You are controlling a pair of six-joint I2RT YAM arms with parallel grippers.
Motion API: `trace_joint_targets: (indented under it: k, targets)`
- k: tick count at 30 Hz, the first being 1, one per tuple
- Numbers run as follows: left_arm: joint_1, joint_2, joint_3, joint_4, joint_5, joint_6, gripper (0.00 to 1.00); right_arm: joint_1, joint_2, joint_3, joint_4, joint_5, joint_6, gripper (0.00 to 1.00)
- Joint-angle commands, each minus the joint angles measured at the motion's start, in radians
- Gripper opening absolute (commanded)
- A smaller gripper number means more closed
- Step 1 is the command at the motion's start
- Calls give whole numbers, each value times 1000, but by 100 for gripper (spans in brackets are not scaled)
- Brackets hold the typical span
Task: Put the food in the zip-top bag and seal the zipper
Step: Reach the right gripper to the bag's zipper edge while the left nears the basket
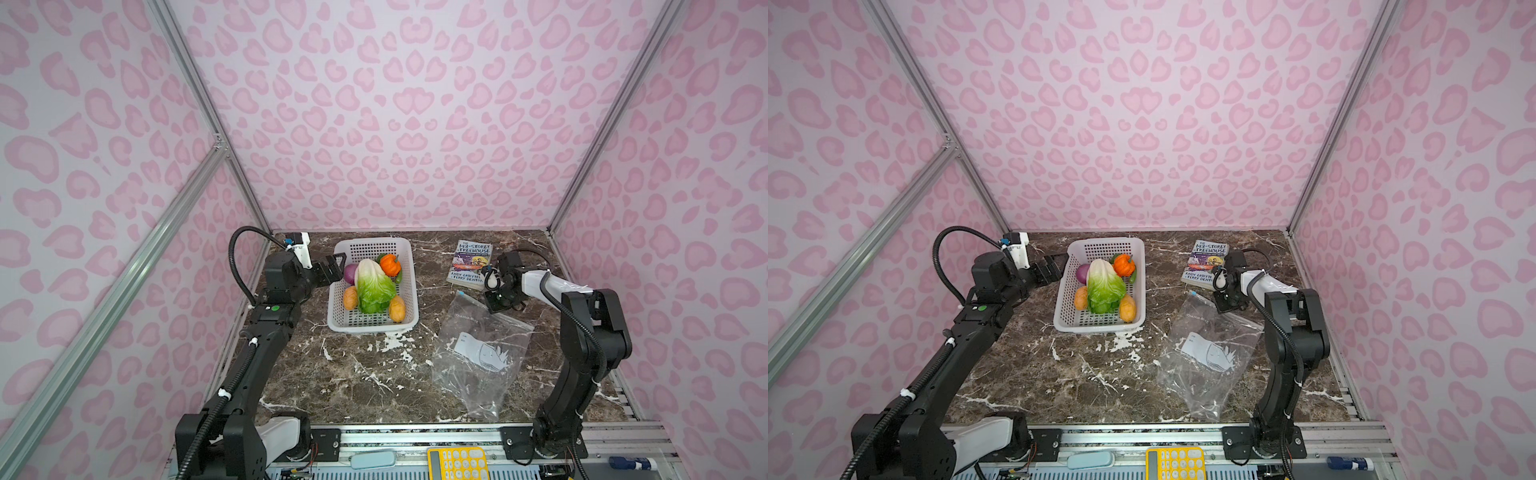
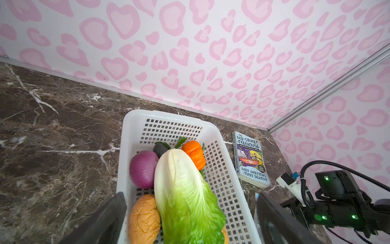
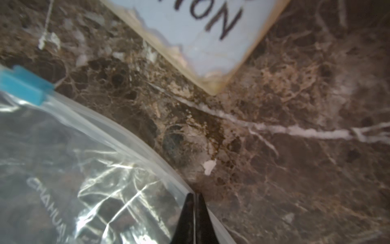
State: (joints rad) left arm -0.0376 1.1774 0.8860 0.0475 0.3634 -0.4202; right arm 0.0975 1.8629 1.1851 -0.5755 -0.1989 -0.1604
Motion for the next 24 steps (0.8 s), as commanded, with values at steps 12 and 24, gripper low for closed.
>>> trace_joint_targets:
  k: [12, 24]
  targets:
    - [-5, -35, -15, 9, -9, -35, 98, -49, -224, -139, 34, -39, 281, 0]
    - [-16, -29, -10, 5, 6, -40, 98, 49, -181, -152, -39, 98, 179, 98]
